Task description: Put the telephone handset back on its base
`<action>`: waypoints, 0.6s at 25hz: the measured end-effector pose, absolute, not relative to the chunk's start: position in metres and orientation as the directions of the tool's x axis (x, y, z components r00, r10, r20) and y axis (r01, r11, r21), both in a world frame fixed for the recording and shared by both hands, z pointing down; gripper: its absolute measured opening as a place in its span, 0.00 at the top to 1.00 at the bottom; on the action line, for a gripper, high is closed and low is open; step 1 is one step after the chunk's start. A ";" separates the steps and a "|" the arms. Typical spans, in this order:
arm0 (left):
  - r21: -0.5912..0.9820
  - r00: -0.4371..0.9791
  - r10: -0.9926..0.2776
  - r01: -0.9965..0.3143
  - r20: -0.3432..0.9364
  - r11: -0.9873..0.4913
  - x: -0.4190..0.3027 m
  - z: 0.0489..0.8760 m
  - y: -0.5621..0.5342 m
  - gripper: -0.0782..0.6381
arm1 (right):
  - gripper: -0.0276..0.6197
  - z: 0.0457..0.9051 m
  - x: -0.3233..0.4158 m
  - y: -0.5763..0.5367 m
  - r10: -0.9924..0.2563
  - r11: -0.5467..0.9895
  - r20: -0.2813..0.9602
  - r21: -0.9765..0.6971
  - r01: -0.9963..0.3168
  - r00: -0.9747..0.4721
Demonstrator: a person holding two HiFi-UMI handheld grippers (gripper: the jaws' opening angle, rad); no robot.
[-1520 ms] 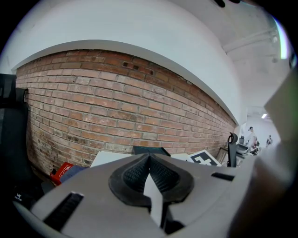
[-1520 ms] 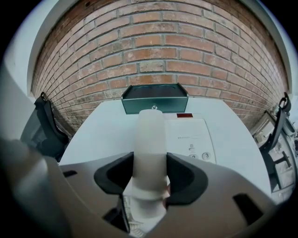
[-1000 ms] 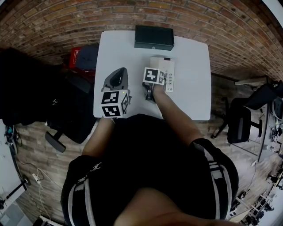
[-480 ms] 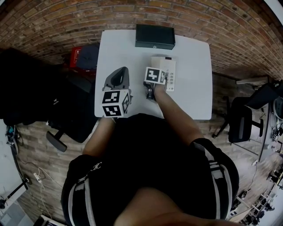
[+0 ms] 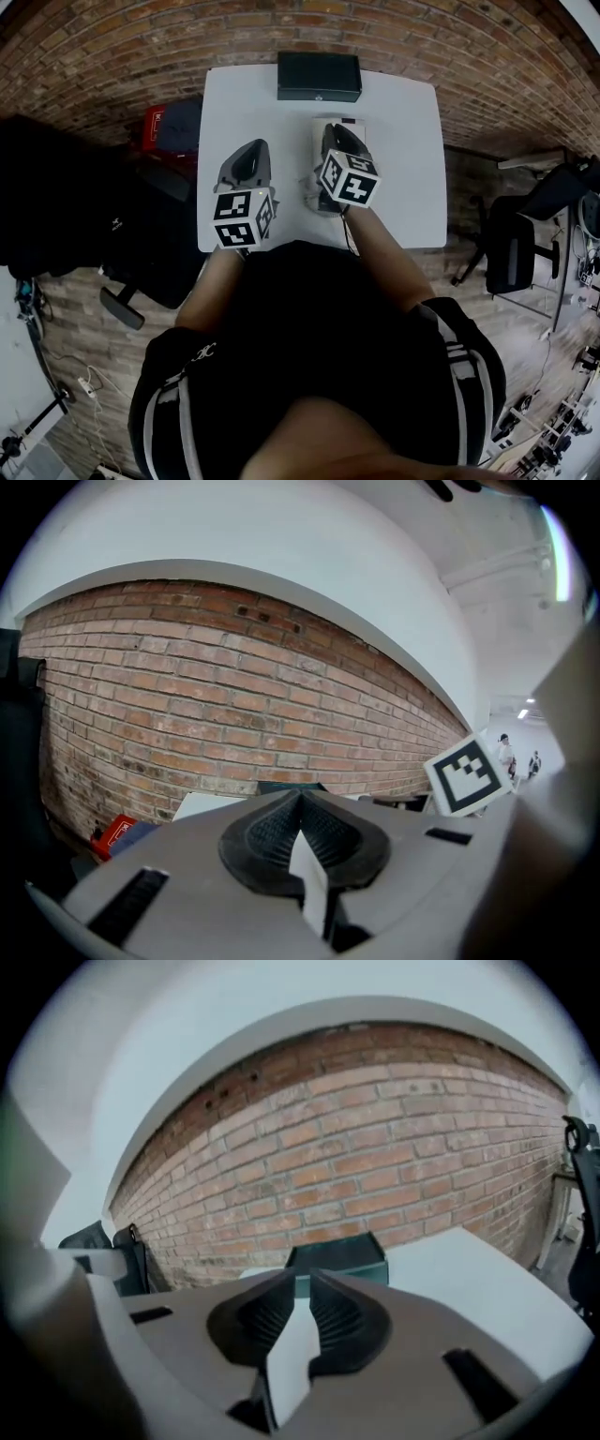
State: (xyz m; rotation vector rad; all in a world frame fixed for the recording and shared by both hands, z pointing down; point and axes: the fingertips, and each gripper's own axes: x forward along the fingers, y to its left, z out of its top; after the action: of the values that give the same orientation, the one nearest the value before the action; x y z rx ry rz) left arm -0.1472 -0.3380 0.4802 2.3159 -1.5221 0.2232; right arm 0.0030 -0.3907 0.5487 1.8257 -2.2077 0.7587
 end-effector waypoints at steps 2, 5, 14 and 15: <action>0.210 0.414 -0.854 -0.908 0.315 -0.363 -0.144 0.477 -0.341 0.89 | 0.94 0.513 0.015 -0.388 -0.919 0.138 0.326 -0.262 -0.955 -0.222; 0.203 0.432 -0.851 -0.900 0.299 -0.386 -0.134 0.468 -0.343 0.89 | 0.96 0.466 0.025 -0.374 -0.950 0.217 0.180 -0.208 -0.954 -0.256; 0.157 0.486 -0.840 -0.874 0.242 -0.461 -0.095 0.452 -0.342 0.89 | 0.96 0.430 0.070 -0.344 -0.992 0.115 0.047 -0.029 -0.993 -0.116; 0.148 0.492 -0.838 -0.870 0.233 -0.470 -0.090 0.449 -0.340 0.89 | 0.96 0.433 0.074 -0.341 -0.992 0.111 0.051 -0.038 -0.993 -0.113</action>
State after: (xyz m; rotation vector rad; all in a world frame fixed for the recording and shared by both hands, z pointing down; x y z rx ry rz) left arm -0.0901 -0.3401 0.4489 2.4925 -1.4568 0.1868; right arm 0.0740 -0.3408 0.4328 2.0836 -2.3323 0.0970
